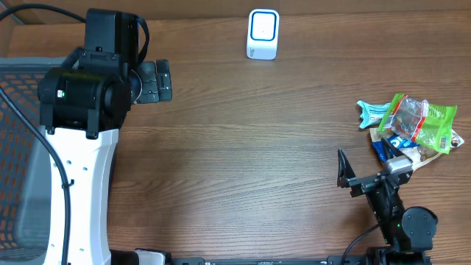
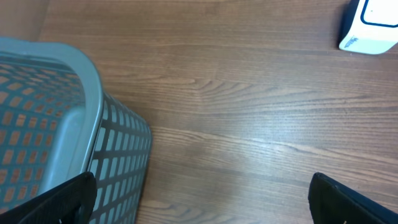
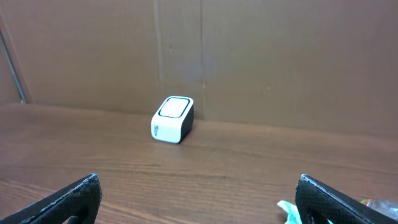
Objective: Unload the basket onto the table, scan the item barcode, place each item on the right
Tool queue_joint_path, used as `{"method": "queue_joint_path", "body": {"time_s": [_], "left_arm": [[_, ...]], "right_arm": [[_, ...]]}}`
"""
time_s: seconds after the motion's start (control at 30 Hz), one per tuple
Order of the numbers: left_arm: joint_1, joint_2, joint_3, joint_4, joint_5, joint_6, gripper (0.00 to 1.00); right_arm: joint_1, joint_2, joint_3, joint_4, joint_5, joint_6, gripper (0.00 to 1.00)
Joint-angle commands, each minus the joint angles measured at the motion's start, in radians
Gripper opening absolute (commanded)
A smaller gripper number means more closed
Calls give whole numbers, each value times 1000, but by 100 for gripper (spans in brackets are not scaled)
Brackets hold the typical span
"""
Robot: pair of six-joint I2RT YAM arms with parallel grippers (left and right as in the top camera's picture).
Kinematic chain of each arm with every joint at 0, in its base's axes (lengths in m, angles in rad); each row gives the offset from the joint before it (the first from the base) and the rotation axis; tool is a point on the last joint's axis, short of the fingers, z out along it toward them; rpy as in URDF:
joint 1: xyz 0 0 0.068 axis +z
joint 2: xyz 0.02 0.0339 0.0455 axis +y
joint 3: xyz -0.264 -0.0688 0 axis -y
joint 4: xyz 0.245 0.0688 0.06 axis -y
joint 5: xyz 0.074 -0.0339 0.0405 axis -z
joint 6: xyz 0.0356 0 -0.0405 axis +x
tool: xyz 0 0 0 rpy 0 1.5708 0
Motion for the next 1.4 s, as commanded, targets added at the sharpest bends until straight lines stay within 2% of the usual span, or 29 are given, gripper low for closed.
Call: {"method": "queue_joint_path", "body": {"time_s": [0.0,0.07,0.23,1.23,1.37], "left_arm": [[4,8,12,0,-13,22,100],[4,8,12,0,-13,22,100],[4,8,12,0,-13,22,100],[3,2,12,-27,-7,20,100],[6,-51,-19,50,-17,47,100]], "right_arm": [[8,-64,-48,-41,14,-1,100],[8,-79,-48,-105,19,0,100],[19,-83,-48,-103,18,45,100],[19,-82,-48,-102,18,45,100],[19,-82,-48,-102,18,45,100]]}}
